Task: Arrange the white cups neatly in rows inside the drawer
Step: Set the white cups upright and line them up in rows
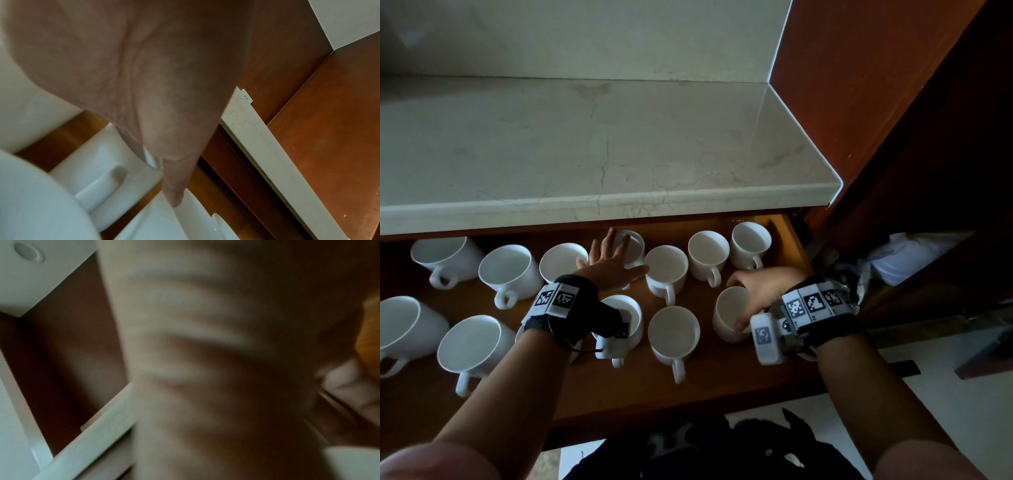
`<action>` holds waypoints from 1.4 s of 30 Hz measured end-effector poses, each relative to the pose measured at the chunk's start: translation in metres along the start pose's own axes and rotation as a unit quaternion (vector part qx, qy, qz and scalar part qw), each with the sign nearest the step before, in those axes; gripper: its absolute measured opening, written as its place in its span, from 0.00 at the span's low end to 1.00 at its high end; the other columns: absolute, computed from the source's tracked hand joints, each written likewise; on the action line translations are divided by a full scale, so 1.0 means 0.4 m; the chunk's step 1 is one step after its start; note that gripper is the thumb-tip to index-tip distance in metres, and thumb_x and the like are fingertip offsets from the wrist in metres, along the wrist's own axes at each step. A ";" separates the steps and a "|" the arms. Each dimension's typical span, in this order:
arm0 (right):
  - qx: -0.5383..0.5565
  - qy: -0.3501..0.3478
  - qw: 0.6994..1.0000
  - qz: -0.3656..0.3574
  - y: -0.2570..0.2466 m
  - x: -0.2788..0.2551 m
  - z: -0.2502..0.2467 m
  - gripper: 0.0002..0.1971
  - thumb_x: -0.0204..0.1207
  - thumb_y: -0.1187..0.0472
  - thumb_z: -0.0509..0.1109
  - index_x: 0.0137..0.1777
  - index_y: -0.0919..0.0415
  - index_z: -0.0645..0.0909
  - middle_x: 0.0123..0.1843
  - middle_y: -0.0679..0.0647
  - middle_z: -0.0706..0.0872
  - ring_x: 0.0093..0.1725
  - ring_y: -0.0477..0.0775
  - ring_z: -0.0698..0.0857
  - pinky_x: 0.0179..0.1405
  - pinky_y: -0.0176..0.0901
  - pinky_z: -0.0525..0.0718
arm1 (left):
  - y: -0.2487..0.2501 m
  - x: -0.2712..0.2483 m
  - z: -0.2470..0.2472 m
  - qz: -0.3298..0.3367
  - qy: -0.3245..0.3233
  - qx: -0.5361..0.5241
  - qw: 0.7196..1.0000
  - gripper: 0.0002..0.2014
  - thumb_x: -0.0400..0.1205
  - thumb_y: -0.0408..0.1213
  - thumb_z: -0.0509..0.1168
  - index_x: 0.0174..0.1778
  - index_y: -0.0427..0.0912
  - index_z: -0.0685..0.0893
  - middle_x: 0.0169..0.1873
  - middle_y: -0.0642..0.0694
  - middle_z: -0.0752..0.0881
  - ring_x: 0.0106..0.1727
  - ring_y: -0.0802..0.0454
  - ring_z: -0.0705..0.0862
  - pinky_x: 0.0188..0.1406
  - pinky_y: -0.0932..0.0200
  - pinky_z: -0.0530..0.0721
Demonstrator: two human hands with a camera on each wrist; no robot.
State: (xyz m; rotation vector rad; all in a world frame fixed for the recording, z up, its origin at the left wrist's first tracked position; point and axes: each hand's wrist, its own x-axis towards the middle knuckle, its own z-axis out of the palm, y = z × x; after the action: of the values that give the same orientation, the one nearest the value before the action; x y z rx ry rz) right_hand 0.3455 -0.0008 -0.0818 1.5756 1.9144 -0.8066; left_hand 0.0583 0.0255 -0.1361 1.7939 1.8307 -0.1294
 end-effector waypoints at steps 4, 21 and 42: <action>-0.077 0.021 0.997 -0.017 -0.022 0.033 0.029 0.35 0.50 0.38 0.81 0.57 0.47 0.73 0.53 0.46 0.80 0.54 0.51 0.82 0.54 0.53 0.84 | -0.002 0.001 -0.001 0.004 0.000 0.005 1.000 0.42 0.79 0.65 0.58 0.83 0.57 0.43 0.81 0.53 0.29 0.83 0.41 0.33 0.77 0.30 0.42; -0.062 0.095 0.993 -0.038 -0.050 -0.020 0.026 0.37 0.48 0.36 0.81 0.53 0.51 0.72 0.48 0.45 0.78 0.43 0.46 0.79 0.36 0.42 0.78 | 0.003 -0.007 -0.005 0.003 -0.004 0.010 1.000 0.41 0.79 0.66 0.57 0.83 0.58 0.45 0.81 0.53 0.29 0.83 0.42 0.34 0.78 0.31 0.43; -0.077 0.149 0.985 0.037 -0.109 -0.011 0.026 0.31 0.58 0.24 0.69 0.35 0.54 0.75 0.37 0.50 0.82 0.38 0.49 0.81 0.35 0.39 0.77 | -0.002 -0.002 -0.002 0.004 -0.004 0.002 1.000 0.42 0.78 0.67 0.57 0.84 0.57 0.45 0.81 0.54 0.29 0.83 0.42 0.35 0.78 0.30 0.44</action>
State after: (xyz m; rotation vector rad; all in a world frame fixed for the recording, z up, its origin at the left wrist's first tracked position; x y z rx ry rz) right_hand 0.3038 -0.0174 -0.0809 1.7367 2.0526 -0.3980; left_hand 0.0574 0.0253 -0.1353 1.8008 1.8197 -0.1366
